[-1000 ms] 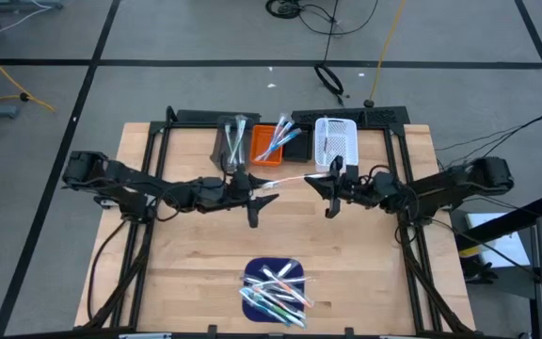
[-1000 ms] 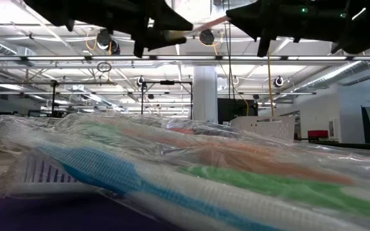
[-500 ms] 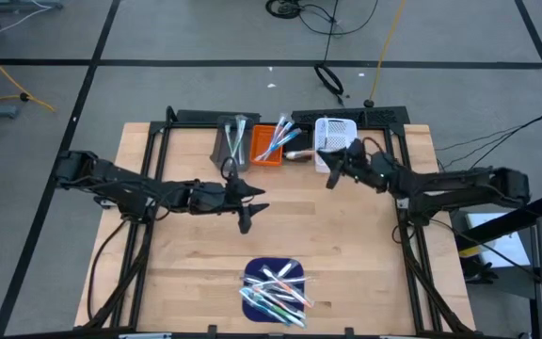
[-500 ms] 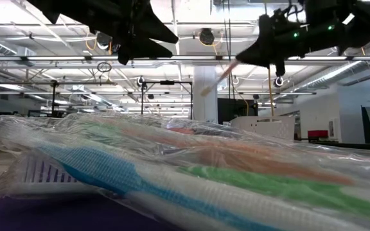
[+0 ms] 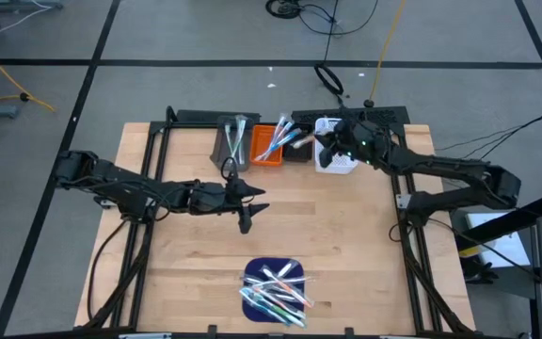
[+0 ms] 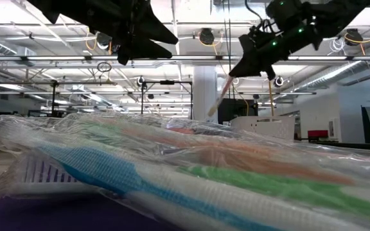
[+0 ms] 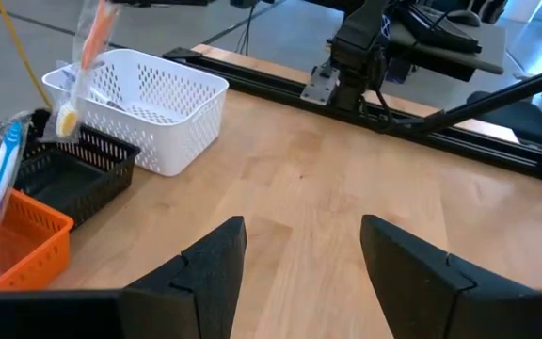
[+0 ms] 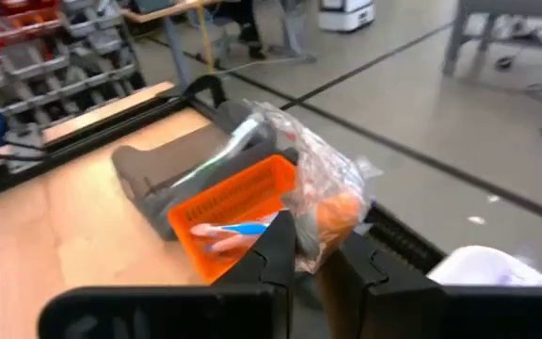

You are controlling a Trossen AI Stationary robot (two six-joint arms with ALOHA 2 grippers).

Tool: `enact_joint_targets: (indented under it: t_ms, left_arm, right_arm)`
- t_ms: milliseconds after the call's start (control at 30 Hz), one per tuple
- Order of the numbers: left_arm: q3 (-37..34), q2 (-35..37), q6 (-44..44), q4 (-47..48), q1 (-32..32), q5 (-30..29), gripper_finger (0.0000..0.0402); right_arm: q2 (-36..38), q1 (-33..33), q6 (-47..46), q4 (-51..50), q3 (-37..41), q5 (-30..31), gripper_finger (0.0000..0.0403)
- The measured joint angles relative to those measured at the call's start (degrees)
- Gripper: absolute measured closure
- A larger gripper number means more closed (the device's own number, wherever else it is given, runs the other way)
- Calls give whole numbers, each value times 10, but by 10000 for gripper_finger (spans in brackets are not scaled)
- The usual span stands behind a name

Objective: Pick & Place Toothbrushes
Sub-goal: Put the orange toothbrush into the black bin

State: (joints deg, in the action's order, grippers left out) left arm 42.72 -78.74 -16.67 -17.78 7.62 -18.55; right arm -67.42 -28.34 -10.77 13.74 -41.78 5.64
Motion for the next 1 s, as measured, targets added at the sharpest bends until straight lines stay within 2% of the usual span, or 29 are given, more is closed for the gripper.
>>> enact_joint_targets:
  t_ms: [267, 500, 767, 1000]
  left_arm:
    - [0, 0, 4, 0, 0, -26, 188]
    - [0, 0, 13, 2, 0, -26, 188]
    - [0, 0, 15, 2, 0, -26, 188]
    - [0, 0, 15, 5, 0, -26, 188]
  right_arm:
    - [-89, -60, 4, -7, -35, -80, 385]
    - [-166, -93, 14, -9, -87, -158, 385]
    - [-227, -109, 31, -60, -154, -209, 385]
    - [-256, -115, 40, -87, -182, -224, 385]
